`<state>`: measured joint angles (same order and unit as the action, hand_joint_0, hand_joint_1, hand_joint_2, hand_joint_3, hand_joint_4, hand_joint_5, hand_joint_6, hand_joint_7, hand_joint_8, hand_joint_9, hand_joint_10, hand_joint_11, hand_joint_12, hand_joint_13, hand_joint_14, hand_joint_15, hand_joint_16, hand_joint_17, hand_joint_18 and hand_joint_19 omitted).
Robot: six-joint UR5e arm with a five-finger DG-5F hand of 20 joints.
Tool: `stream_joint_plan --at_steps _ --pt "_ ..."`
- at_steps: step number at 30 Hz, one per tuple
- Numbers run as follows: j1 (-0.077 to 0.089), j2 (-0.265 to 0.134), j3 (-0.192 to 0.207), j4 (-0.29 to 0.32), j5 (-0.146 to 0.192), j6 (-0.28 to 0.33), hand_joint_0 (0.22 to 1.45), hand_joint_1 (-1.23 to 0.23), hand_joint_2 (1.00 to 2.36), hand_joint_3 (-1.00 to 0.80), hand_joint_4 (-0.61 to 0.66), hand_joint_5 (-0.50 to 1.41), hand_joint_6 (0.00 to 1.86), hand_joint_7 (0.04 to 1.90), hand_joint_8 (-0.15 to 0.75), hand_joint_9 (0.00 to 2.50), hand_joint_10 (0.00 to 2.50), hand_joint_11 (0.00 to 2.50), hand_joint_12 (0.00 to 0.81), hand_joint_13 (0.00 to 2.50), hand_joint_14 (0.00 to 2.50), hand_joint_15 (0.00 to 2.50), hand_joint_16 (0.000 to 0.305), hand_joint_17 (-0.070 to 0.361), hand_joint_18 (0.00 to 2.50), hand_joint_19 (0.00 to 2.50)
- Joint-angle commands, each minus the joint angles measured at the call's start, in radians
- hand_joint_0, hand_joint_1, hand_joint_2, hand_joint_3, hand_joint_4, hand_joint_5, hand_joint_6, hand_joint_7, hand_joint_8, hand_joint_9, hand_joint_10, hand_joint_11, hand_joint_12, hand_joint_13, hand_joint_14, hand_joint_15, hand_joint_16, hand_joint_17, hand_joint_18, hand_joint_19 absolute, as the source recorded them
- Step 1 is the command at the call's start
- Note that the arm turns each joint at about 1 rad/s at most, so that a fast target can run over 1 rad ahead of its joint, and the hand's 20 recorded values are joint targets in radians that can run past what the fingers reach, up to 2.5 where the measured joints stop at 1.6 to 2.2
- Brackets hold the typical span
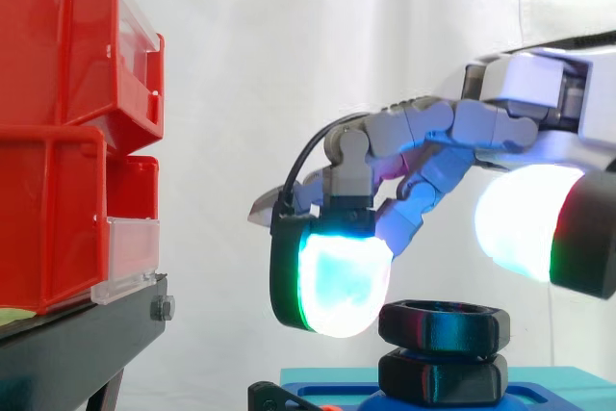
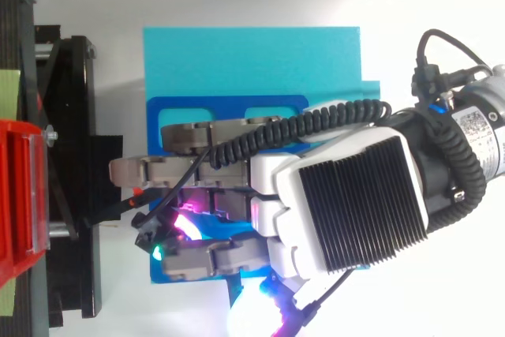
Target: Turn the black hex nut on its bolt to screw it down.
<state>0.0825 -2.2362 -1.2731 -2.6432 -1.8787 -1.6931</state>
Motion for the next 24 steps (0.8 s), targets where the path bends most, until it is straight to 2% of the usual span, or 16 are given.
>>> stream_joint_plan --at_steps 1,8,10,15,17,19,24 --pt "-0.001 0.000 -0.006 0.003 0.006 0.001 0.50 -0.13 1.00 -0.50 0.20 -0.02 0.51 1.19 0.208 0.96 0.00 0.00 0.321 0.51 0.00 0.00 0.048 0.108 0.56 0.56" --pt "-0.012 0.000 -0.006 0.005 0.006 0.000 0.50 -0.13 1.00 -0.50 0.21 -0.02 0.51 1.17 0.197 0.96 0.00 0.00 0.321 0.51 0.00 0.00 0.048 0.107 0.56 0.56" --pt "-0.021 0.000 -0.006 0.006 0.001 -0.004 0.51 -0.13 1.00 -0.50 0.20 -0.02 0.51 1.16 0.198 0.96 0.00 0.00 0.322 0.51 0.00 0.00 0.048 0.107 0.56 0.56" --pt "-0.023 -0.002 -0.009 0.011 0.000 -0.010 0.51 -0.13 1.00 -0.50 0.21 -0.02 0.51 1.16 0.197 0.96 0.00 0.00 0.321 0.51 0.00 0.00 0.048 0.107 0.55 0.57" --pt "-0.024 -0.016 -0.012 0.014 0.000 -0.011 0.50 -0.13 1.00 -0.50 0.21 -0.02 0.51 1.17 0.196 0.96 0.00 0.00 0.321 0.51 0.00 0.00 0.048 0.107 0.56 0.56" --pt "-0.030 -0.040 -0.012 0.039 -0.005 -0.011 0.51 -0.13 1.00 -0.50 0.19 -0.02 0.51 1.18 0.198 0.95 0.00 0.00 0.320 0.51 0.00 0.00 0.048 0.107 0.56 0.56" --pt "-0.030 -0.042 -0.012 0.080 -0.020 -0.010 0.51 -0.13 1.00 -0.50 0.15 -0.02 0.51 1.26 0.196 0.94 0.00 0.00 0.321 0.51 0.00 0.00 0.048 0.107 0.56 0.56"
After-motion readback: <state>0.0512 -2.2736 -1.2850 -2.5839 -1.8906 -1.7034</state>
